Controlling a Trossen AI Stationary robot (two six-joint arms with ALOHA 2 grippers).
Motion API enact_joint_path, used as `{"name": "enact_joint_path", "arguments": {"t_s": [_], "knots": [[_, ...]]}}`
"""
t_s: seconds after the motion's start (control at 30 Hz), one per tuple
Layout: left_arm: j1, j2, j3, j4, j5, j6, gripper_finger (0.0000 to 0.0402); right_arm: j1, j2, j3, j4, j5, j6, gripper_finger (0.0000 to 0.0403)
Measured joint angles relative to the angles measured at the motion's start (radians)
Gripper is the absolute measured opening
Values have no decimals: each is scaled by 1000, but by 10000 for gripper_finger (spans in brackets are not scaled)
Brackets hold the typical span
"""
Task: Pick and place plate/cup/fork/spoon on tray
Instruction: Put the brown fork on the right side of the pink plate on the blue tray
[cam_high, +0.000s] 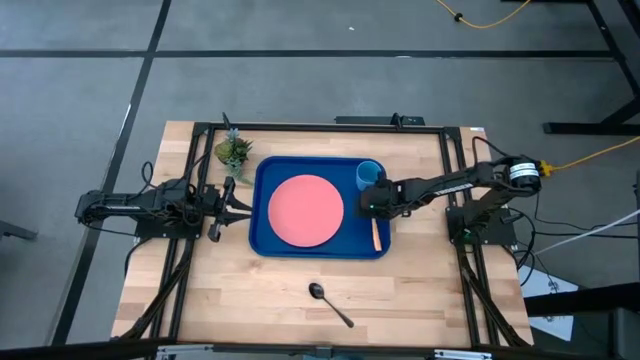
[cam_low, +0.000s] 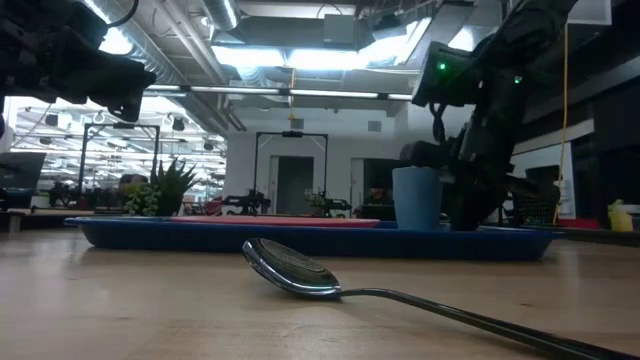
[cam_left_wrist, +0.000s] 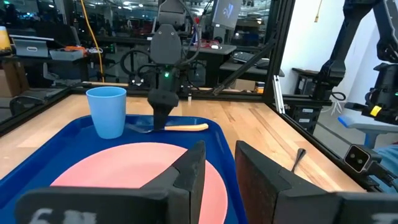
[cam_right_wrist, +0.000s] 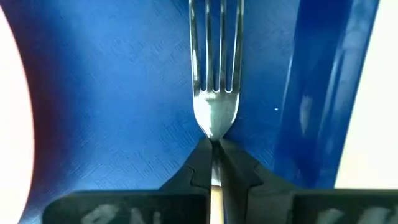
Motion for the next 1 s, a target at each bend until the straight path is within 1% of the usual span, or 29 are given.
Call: {"name": "enact_joint_path", "arguments": {"t_s": [0.27,0.4,0.5,0.63,1.0], "knots": [[0,0,0,0,0,0,80,0,-14,-4,70,-2,-31,20],[0,0,0,0,0,0,80,0,-14,-4,66,-1,-37,20],[0,0,0,0,0,0,80,0,-14,-4,79,-3,-82,20],[0,0,0,0,0,0,80,0,-14,-4,122,-17,-97,21],[0,0,0,0,0,0,80,1,-14,-4,119,-17,-78,21]]}}
